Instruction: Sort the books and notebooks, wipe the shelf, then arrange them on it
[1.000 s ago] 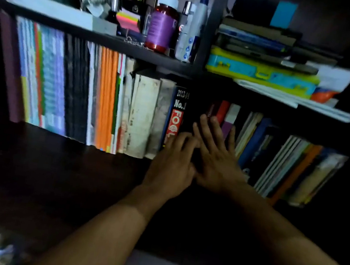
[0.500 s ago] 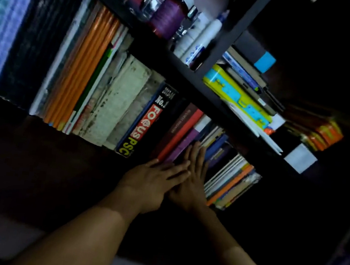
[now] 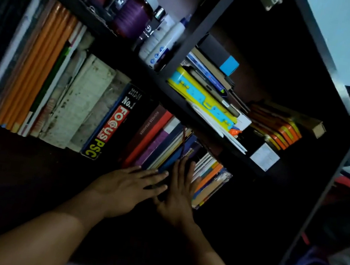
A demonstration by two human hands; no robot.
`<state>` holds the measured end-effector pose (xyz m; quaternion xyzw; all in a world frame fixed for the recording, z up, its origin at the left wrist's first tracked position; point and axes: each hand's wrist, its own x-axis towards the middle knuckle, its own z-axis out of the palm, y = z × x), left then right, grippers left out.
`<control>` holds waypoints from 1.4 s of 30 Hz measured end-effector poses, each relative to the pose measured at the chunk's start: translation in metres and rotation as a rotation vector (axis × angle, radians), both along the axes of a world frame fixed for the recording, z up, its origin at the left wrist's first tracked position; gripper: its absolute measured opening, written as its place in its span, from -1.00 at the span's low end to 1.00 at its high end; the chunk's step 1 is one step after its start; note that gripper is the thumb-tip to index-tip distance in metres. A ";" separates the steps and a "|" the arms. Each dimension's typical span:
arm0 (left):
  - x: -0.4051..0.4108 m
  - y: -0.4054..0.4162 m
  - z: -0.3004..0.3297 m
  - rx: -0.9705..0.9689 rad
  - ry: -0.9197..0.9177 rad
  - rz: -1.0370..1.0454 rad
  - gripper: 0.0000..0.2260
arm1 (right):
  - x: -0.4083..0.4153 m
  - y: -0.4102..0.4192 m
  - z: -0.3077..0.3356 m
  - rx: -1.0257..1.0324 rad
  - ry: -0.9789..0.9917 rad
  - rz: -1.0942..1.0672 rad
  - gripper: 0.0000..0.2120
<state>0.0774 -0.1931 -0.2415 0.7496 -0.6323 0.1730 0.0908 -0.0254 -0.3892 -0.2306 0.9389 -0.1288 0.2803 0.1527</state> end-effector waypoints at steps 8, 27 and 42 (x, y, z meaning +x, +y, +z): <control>-0.046 -0.066 0.025 0.561 0.099 0.631 -0.61 | -0.039 -0.021 0.005 0.194 0.012 -0.181 0.13; -0.060 -0.122 0.007 -0.416 0.138 0.036 -0.36 | -0.016 -0.059 -0.010 0.738 -0.444 -0.336 -0.16; -0.064 -0.068 0.003 -0.698 0.859 0.054 -0.49 | -0.049 0.007 0.026 0.997 -0.508 -0.041 -0.31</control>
